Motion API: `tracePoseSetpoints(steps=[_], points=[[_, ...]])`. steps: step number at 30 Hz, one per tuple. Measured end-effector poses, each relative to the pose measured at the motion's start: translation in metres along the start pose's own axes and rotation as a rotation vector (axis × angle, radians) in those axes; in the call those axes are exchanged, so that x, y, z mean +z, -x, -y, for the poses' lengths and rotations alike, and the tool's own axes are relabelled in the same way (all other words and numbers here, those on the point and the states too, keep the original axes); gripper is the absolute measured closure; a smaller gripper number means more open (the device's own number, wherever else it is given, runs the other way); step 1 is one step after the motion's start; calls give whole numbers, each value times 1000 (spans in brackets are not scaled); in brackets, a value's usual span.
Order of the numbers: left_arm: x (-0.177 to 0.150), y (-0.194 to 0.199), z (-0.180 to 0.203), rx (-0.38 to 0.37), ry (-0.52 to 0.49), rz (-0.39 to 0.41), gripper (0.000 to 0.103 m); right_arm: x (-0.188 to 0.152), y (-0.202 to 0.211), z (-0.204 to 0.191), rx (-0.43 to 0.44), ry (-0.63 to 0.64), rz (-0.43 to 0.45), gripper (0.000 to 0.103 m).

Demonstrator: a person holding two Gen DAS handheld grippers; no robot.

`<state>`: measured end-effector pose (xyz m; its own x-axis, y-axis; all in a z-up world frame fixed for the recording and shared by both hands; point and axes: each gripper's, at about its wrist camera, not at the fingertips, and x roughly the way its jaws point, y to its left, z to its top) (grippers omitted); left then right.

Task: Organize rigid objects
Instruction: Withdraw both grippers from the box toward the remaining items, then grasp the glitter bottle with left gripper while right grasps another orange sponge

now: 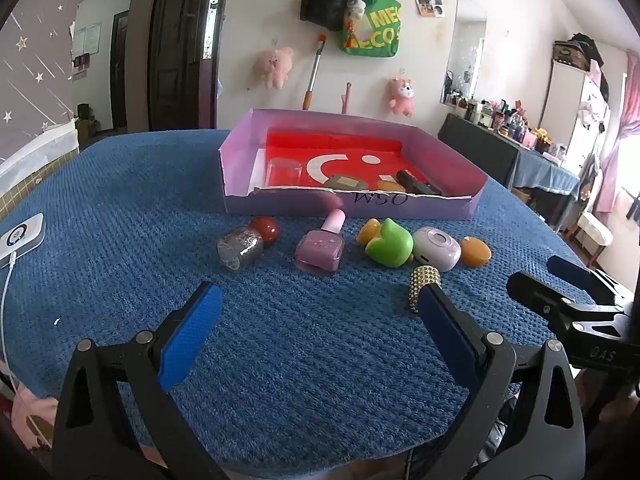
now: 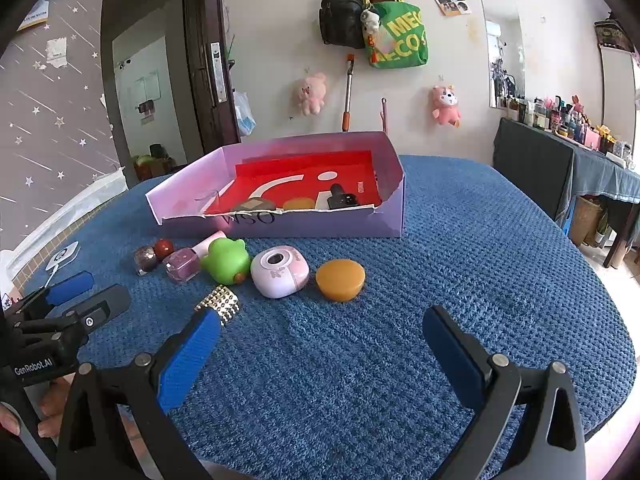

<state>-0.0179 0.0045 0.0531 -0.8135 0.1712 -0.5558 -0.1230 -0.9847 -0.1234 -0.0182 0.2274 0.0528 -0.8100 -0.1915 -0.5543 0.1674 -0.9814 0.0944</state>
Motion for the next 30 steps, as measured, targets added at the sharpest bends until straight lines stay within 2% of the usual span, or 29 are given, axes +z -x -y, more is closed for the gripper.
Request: tracePoseSetpoints(steps=[9,15,21,25,27,29,30], points=[[4,-5,-2,9,-1,-12,3,2,-2,0,-9,8,-6,0],[18,-13,-13,62,-33,-20,3,8,-14,8,-40,5,-35,0],[33,-36,-32,87,-36,-81,3,14,-37,21,-59,-22,-106,2],[40,-54,-45,76,-26,-138,4,19,-50,26,-66,-30,-145,5],[44,-63,-52,74,-25,-160,7,21,-56,28,-70,-31,-163,7],[47,-70,-55,73,-30,-184,16,24,-61,30,-73,-37,-178,9],[48,-74,-57,67,-32,-200,17,25,-64,32,-71,-41,-183,9]])
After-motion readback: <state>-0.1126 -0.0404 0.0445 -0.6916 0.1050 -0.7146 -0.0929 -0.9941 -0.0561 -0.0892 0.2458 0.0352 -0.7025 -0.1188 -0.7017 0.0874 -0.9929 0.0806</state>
